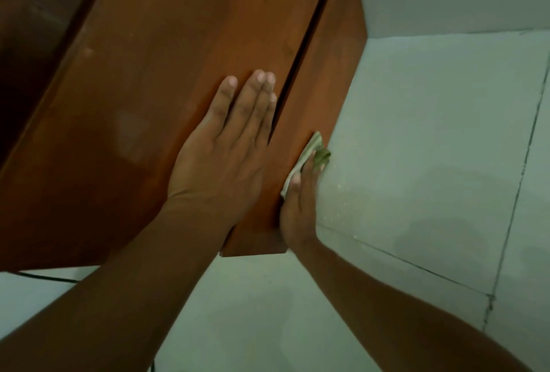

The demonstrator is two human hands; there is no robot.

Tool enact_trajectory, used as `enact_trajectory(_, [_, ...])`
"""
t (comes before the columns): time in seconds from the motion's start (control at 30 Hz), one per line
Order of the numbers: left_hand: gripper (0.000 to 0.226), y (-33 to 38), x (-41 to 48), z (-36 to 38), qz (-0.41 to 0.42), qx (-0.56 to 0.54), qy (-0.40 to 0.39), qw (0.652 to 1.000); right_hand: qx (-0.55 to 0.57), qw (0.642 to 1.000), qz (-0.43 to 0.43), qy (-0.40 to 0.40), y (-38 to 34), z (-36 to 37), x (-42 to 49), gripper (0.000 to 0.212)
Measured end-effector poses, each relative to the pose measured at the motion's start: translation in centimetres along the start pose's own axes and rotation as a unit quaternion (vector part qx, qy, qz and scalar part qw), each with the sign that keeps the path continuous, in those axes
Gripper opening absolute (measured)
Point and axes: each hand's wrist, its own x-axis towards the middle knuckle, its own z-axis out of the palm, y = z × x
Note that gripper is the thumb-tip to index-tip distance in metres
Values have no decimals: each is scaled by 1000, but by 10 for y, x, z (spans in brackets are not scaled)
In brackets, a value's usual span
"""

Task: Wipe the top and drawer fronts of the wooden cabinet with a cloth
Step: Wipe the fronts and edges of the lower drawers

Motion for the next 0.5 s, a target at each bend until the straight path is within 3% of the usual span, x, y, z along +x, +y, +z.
enact_trajectory(0.3, [67, -3, 1, -1, 11, -8, -10, 1000, -39, 996, 47, 63, -47, -22, 184, 63])
enact_trajectory(0.5, [69, -2, 0, -3, 14, -15, -10, 1000, -20, 983, 134, 124, -95, -62, 277, 42])
